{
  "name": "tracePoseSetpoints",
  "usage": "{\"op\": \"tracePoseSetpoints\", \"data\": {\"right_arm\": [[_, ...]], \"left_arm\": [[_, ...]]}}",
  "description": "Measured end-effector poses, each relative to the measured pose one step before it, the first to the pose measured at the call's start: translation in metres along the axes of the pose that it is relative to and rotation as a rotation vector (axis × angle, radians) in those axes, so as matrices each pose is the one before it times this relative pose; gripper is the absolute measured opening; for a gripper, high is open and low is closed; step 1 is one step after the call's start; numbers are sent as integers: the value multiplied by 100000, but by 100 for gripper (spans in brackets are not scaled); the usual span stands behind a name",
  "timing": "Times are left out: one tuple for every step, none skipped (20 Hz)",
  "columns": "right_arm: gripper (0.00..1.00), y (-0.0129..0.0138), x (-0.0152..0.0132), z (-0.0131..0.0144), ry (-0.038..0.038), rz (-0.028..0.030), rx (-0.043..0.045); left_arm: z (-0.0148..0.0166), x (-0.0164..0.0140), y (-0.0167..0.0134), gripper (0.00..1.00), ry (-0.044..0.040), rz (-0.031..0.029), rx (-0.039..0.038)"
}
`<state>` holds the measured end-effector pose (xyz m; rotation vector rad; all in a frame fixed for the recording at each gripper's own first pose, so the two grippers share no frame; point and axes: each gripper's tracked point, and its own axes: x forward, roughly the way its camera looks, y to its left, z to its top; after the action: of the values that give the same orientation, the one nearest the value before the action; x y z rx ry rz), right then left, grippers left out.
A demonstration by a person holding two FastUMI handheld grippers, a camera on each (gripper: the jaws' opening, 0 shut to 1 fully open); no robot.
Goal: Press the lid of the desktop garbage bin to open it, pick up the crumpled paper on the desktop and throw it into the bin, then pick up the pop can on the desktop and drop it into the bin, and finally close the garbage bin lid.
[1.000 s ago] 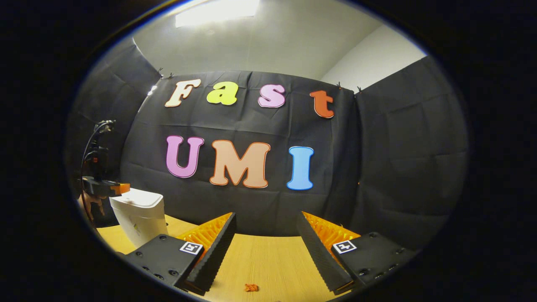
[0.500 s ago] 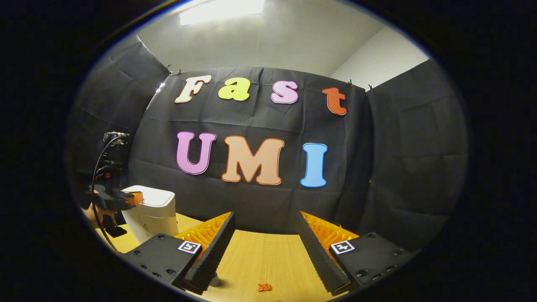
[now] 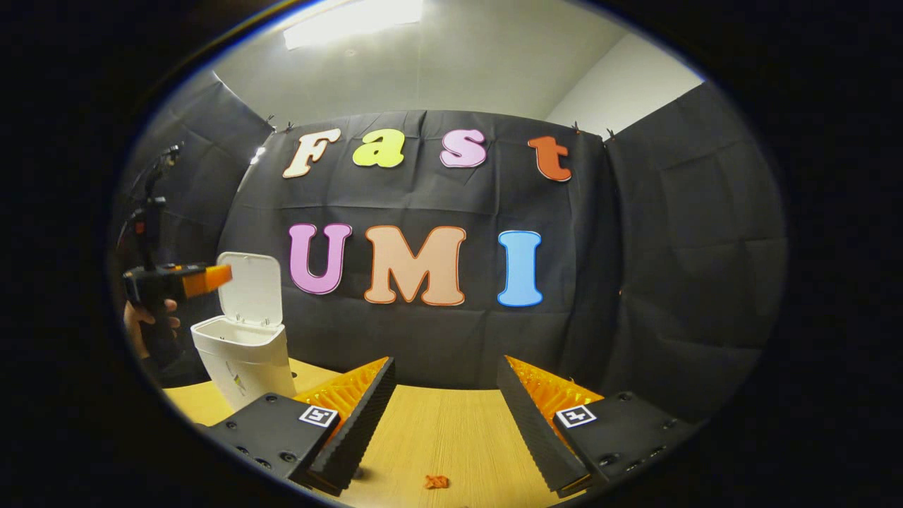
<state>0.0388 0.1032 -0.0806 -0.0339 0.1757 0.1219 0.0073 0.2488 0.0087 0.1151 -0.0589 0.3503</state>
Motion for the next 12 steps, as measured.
{"op": "tracePoseSetpoints", "data": {"right_arm": [[96, -208, 265, -866, 1401, 980, 344], [96, -223, 337, -927, 1828, 985, 378], [96, -190, 302, -1248, 2348, 1349, 496], [96, -60, 529, -1353, 3002, 1507, 294], [96, -126, 480, -1313, 2905, 1075, 29], [96, -141, 647, -1424, 3087, 1199, 82], [96, -35, 780, -1682, 3843, 1487, 77], [96, 14, 831, -1789, 4195, 1614, -18], [96, -146, 902, -1854, 4609, 1233, 67], [96, 90, 921, -1852, 4758, 1690, 363], [96, 183, 822, -1885, 4987, 1631, 568], [96, 230, 750, -1646, 5262, 1785, 1361]], "left_arm": [[687, -1241, -684, 92, -1077, -315, -939], [463, -1430, -883, 92, -681, -692, -1356], [422, -1303, -979, 92, -765, -736, -1269], [131, -1382, -881, 92, -268, -263, -1019], [-23, -1203, -765, 93, 11, 188, -1011], [-143, -1282, -773, 93, 486, 95, -411], [-195, -1186, -415, 93, 235, 1085, -246], [-163, -1019, -426, 92, 23, 663, 341], [-196, -780, -547, 93, 385, 410, 873], [-441, -678, -373, 93, 1336, 694, 1198], [-665, -641, -269, 93, 2023, 832, 1196], [-576, -631, -258, 93, 2398, 783, 627]]}}
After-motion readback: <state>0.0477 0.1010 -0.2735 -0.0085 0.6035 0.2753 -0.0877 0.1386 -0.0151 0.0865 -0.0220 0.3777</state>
